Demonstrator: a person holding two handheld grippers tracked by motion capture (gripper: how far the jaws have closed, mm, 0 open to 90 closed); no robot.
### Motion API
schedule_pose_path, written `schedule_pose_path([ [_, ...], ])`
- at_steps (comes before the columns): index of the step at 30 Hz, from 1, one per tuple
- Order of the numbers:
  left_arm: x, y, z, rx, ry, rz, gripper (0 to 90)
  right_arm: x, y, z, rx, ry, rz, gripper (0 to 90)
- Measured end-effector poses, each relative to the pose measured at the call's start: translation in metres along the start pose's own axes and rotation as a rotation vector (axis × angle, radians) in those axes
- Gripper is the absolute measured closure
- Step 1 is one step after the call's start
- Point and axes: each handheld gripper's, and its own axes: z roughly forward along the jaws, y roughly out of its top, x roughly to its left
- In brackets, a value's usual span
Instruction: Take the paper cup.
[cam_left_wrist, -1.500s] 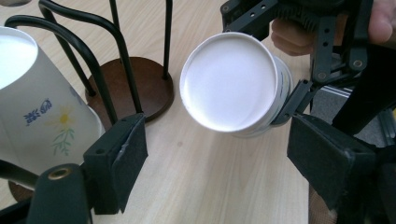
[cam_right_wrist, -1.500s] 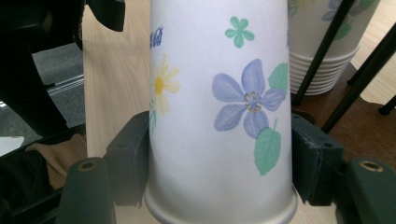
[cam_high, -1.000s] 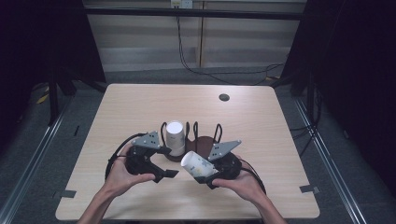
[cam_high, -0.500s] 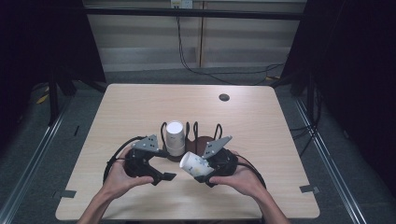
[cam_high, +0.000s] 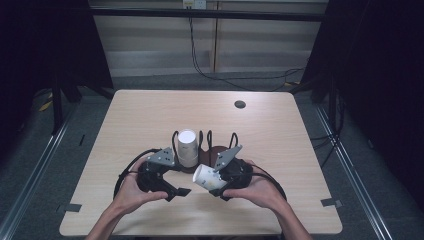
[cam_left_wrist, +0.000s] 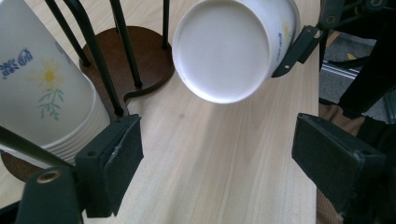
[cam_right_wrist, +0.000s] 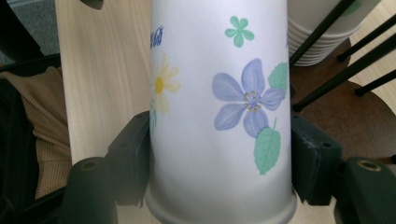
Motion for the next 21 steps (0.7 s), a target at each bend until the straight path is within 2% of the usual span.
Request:
schedule_pose_path([
  [3,-0.001,0.0,0.001,0.007,-0.002,0.004,18.0,0.0,0.002,0.001,0.02,0.001,-0.004,32.0],
  [4,-0.001,0.0,0.001,0.007,-0.003,0.011,17.9,0.0,0.003,0.002,0.046,0.007,-0.012,32.0],
  [7,-0.001,0.0,0.002,0.005,-0.006,0.008,15.8,0.0,0.005,0.002,0.078,0.002,-0.019,32.0],
  [11,-0.001,-0.001,0.004,0.023,0.007,0.009,16.2,0.001,0.006,0.002,0.086,0.018,-0.041,32.0],
  [12,-0.001,-0.001,0.005,0.027,0.004,0.008,16.2,0.004,0.007,0.004,0.099,0.018,-0.058,32.0],
  [15,-0.003,-0.001,0.008,0.043,-0.02,0.033,16.2,0.008,0.009,0.007,0.123,0.016,-0.071,32.0],
  [17,-0.004,-0.001,0.01,0.046,-0.024,0.031,16.3,0.009,0.01,0.009,0.131,0.009,-0.081,32.0],
  [18,-0.006,-0.002,0.013,0.06,-0.032,0.042,16.6,0.011,0.012,0.011,0.154,-0.008,-0.099,31.9],
  [21,-0.007,-0.002,0.016,0.076,-0.033,0.051,18.1,0.015,0.012,0.014,0.179,-0.004,-0.119,32.0],
])
